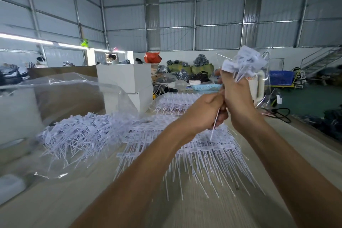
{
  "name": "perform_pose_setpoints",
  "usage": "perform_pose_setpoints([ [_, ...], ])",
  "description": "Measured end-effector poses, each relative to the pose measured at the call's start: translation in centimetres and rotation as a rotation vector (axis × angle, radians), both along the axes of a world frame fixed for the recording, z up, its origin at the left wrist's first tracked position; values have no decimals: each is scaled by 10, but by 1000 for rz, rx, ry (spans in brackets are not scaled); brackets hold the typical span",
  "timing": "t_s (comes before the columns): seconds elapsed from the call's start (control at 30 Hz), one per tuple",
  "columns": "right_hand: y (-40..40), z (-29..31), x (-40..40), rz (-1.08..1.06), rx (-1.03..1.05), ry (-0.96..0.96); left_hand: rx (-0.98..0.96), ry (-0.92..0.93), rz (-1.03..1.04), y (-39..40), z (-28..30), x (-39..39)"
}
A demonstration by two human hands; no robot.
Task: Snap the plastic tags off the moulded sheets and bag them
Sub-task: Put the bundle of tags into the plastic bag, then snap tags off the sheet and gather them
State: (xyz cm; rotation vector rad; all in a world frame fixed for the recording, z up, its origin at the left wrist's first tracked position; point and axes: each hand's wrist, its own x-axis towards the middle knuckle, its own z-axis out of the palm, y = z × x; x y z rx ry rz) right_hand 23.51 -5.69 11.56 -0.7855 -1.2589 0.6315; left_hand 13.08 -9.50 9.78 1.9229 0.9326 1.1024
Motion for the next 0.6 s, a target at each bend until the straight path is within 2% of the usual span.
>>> perform_pose_setpoints([
  [0.1, -9, -12, -13, 222, -10, -181, 140, 69, 151, -15, -14, -24],
  [0.17, -13, -27, -19, 449, -53, -360, 316, 210, 295, -29, -27, -52],
  [0.23, -16, -42, -24, 644, -119, -515, 409, 382, 400, -47, -40, -81],
  [0.33, -12, -60, -30, 788, -178, -759, 495, 529, 531, -78, -61, -125],
  [0.4, -2, -71, -32, 625, -122, -966, 522, 475, 651, -100, -66, -160],
  [0.5, 21, -108, -21, 171, 21, -1196, 537, 312, 926, -125, -68, -221],
  [0.53, 28, -126, -16, 64, 41, -1281, 521, 291, 1006, -128, -69, -241],
  [0.6, 39, -158, -5, -31, 21, -1439, 412, 363, 1109, -126, -72, -278],
])
